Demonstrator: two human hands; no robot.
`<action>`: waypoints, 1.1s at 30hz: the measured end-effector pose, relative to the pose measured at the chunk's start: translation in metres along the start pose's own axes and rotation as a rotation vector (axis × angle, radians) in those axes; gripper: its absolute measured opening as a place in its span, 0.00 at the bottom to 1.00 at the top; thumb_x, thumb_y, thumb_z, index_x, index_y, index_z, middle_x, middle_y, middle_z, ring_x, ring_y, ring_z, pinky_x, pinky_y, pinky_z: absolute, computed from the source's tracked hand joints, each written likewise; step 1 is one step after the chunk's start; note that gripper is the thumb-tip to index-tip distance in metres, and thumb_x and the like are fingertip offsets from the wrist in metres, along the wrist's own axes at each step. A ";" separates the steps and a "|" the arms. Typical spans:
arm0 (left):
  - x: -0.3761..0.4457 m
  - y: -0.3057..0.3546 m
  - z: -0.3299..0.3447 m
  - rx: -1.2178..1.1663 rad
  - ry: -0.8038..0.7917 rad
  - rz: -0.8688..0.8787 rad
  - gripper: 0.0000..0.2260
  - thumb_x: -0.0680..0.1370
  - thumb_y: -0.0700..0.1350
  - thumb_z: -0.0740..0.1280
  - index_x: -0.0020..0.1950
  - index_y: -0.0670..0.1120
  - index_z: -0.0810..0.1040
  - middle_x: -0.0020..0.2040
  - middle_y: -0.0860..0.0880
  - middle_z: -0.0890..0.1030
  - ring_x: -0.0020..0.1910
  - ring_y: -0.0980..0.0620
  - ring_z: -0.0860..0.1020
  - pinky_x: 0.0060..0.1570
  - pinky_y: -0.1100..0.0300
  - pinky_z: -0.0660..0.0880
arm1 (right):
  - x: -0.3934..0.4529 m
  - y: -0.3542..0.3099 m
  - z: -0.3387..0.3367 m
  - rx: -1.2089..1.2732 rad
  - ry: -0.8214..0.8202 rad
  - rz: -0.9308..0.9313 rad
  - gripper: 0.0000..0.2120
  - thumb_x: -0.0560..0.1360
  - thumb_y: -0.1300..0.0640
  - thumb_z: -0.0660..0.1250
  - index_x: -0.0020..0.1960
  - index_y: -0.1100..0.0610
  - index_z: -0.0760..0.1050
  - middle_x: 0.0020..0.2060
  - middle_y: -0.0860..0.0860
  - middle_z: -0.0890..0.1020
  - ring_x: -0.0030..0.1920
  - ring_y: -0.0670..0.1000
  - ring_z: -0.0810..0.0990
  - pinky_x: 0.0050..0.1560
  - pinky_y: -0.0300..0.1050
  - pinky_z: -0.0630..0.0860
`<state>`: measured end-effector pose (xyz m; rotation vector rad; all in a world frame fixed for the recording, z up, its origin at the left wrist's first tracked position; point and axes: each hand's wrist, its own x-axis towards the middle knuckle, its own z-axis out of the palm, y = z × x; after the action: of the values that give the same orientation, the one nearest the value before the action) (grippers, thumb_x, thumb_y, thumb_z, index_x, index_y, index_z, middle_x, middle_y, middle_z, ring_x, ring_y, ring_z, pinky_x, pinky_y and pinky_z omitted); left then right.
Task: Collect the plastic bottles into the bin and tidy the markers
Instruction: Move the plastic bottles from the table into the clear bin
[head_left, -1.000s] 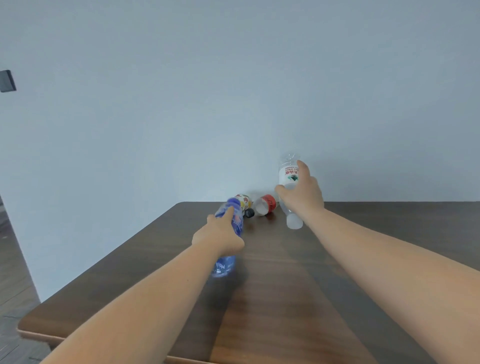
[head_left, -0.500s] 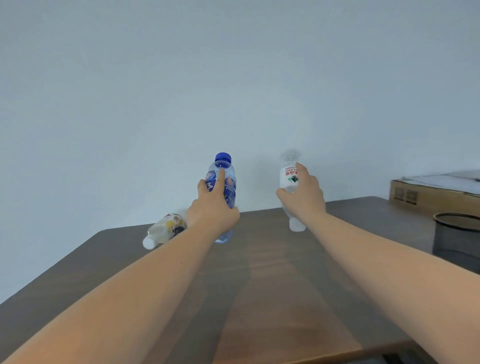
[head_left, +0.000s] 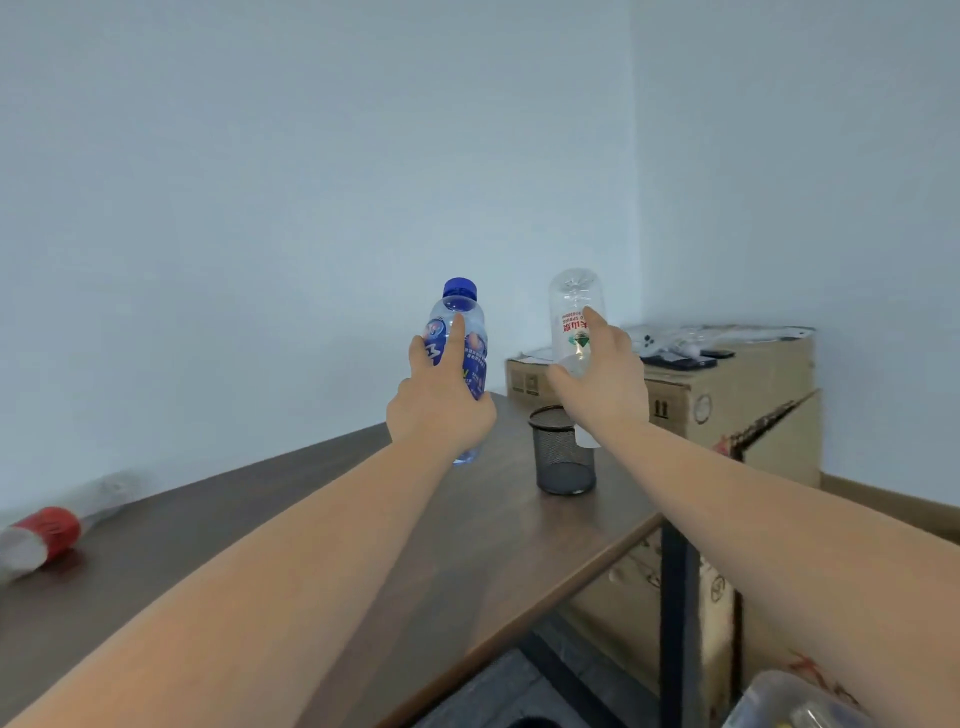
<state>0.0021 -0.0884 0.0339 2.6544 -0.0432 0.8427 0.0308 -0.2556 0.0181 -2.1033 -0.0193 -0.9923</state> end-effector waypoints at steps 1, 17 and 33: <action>0.001 0.017 0.012 -0.019 -0.006 0.035 0.37 0.74 0.51 0.63 0.76 0.62 0.44 0.75 0.49 0.52 0.55 0.41 0.76 0.45 0.54 0.71 | 0.002 0.016 -0.012 -0.035 0.021 0.021 0.35 0.70 0.52 0.65 0.75 0.48 0.56 0.66 0.56 0.67 0.63 0.62 0.68 0.56 0.55 0.70; -0.046 0.228 0.201 -0.176 -0.339 0.354 0.37 0.75 0.55 0.63 0.76 0.62 0.42 0.76 0.47 0.49 0.62 0.39 0.71 0.53 0.50 0.73 | -0.018 0.254 -0.161 -0.393 0.071 0.398 0.35 0.73 0.49 0.65 0.75 0.49 0.54 0.70 0.55 0.63 0.66 0.60 0.66 0.59 0.56 0.71; -0.142 0.274 0.382 -0.103 -0.726 0.354 0.40 0.75 0.55 0.65 0.76 0.60 0.40 0.75 0.44 0.53 0.63 0.42 0.69 0.58 0.46 0.73 | -0.104 0.437 -0.167 -0.537 -0.057 0.679 0.33 0.74 0.49 0.67 0.74 0.48 0.55 0.70 0.53 0.64 0.66 0.57 0.65 0.57 0.52 0.73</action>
<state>0.0603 -0.4867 -0.2478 2.7390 -0.7248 -0.0798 -0.0077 -0.6351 -0.2722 -2.3407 0.9609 -0.5494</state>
